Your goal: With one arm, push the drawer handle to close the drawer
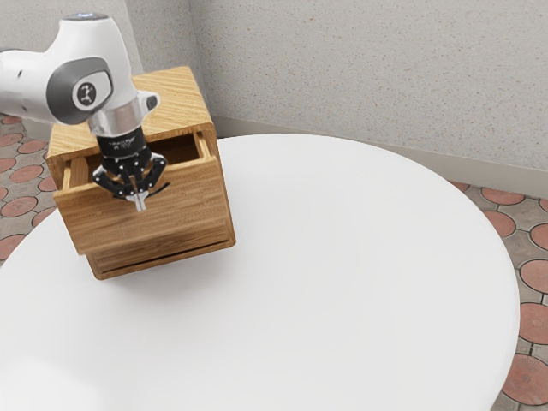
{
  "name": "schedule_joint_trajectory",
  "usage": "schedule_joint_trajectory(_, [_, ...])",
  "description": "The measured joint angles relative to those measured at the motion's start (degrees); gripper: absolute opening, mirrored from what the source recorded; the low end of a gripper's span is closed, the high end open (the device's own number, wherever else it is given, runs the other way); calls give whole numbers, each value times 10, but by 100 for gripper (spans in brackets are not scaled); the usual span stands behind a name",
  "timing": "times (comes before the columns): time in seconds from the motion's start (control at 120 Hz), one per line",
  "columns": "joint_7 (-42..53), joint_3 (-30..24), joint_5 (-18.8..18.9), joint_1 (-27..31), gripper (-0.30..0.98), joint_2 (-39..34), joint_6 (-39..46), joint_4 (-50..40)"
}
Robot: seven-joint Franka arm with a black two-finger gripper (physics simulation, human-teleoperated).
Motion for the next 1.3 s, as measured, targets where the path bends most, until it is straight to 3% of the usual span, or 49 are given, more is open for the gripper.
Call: schedule_joint_trajectory(1.3, [64,-1,12,55,-10,114,-6,122])
